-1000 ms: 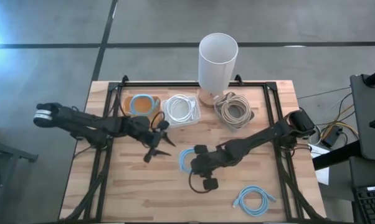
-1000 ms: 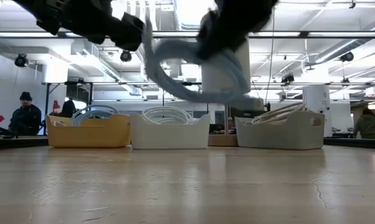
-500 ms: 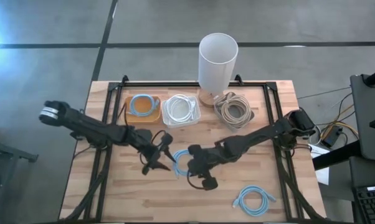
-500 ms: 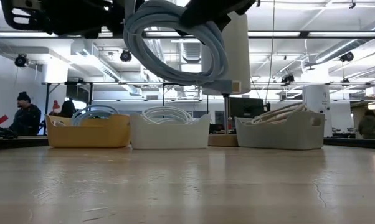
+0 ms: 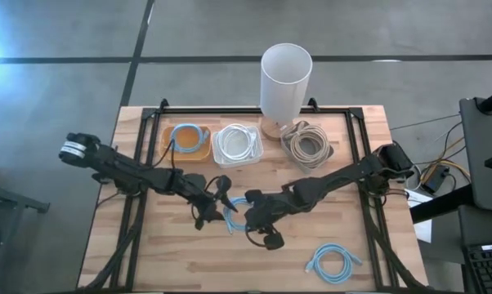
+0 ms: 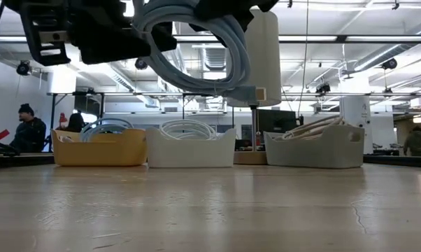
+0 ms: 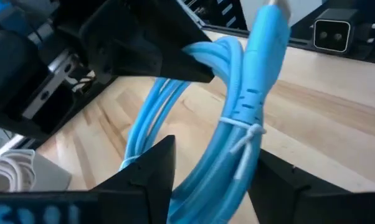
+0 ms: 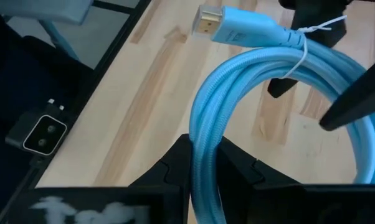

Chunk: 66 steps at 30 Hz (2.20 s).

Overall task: Pick & Place USB Port
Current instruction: Put the top blue USB cable into the yellow bin

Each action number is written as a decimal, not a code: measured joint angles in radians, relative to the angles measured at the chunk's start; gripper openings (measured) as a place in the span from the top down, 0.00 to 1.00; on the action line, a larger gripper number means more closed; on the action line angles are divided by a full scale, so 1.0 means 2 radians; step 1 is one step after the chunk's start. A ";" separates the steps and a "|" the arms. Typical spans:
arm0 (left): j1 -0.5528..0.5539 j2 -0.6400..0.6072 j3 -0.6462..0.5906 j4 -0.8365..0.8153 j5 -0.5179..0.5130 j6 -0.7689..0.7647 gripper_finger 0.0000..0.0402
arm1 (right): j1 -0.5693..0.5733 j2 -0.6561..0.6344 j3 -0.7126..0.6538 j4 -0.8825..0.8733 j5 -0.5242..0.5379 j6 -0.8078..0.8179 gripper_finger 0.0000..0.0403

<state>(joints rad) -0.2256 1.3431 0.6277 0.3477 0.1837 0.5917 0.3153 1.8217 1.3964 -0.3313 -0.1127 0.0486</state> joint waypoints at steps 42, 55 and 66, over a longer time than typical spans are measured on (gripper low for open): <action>-0.005 -0.205 0.058 -0.342 -0.281 -0.191 0.92 | 0.003 0.000 -0.032 -0.085 0.176 0.077 0.58; 0.102 -0.203 0.286 -0.761 -0.357 -0.351 0.92 | -0.008 0.000 -0.043 -0.078 0.176 0.060 0.58; 0.262 -0.114 0.284 -0.765 -0.210 -0.278 0.91 | -0.013 0.000 -0.043 -0.076 0.173 0.049 0.58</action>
<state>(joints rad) 0.2993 1.1154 1.1961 -1.1820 -0.2361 0.0364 0.2897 1.8212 1.3096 -0.4828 0.2338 0.1457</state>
